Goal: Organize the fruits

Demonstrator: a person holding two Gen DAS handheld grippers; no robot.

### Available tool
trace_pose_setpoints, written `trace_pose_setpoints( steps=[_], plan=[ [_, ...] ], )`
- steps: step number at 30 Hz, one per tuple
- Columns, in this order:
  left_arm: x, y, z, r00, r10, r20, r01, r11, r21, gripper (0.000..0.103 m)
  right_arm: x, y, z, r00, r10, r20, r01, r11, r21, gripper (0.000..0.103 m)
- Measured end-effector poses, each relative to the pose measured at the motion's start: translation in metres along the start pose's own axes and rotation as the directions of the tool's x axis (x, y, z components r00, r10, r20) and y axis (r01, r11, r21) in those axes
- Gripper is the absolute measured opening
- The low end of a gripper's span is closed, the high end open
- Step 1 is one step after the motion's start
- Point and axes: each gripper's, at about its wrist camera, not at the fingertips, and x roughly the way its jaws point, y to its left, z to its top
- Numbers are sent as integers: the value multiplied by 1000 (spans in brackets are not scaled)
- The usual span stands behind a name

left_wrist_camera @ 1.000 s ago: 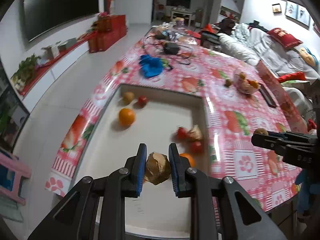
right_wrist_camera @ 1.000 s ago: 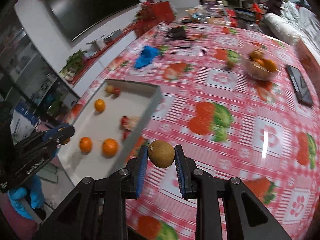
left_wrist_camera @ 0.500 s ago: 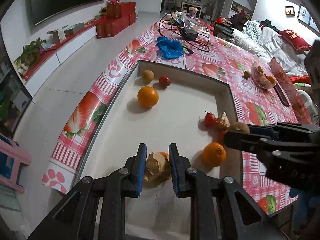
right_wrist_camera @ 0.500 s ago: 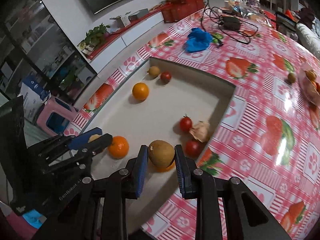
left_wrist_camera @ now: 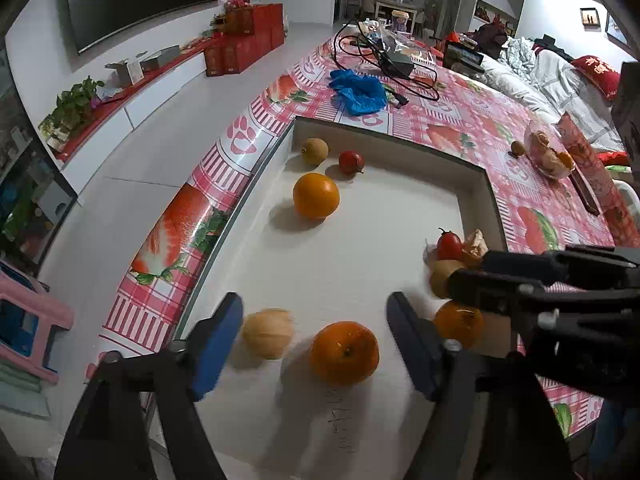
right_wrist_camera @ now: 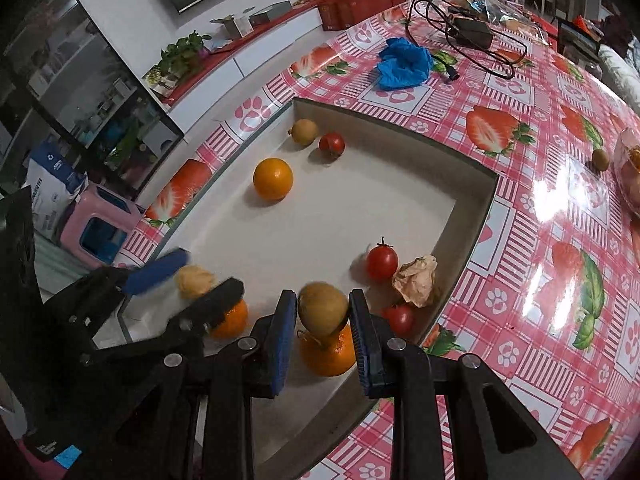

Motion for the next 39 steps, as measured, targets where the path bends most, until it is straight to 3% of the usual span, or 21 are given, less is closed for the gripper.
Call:
trace_pose_setpoints(
  steps=[2,3,8,11,16,18,19,22,39],
  plan=[
    [0,1,0,1000,-8,-6,8,1000,-8,80,-2,0,1,1000,-14,8,14,1000,-2,76],
    [0,1,0,1000,-7,-8,7,1000,-11,81,-5,1,1,999,-26,24,26,1000,-6,79],
    [2,2,0,999,-6,-42,5,1000,-26,82,-14,7,2,998,-42,38,44,998,-41,79],
    [0,0,-2,999,-1,-46,0,1000,-25,90,-18,9,0,998,-58,40,61,997,-55,79],
    [-1,-2,-4,998,20,-61,-21,999,-25,92,-19,4,-6,998,-64,22,65,997,-39,79],
    [0,-3,-6,997,16,-79,-18,1000,-22,103,-21,1,-8,997,-69,19,69,997,-32,79],
    [0,-3,-7,997,15,-78,-17,1000,-22,103,-22,0,-9,997,-70,18,71,997,-29,79],
    [-1,-8,-10,997,13,-76,-13,1000,-5,103,-25,-1,-10,997,-79,25,80,997,-23,103],
    [-8,-25,-14,995,48,-83,-45,998,42,103,-30,-2,-18,995,-103,16,103,994,-31,103]
  ],
)
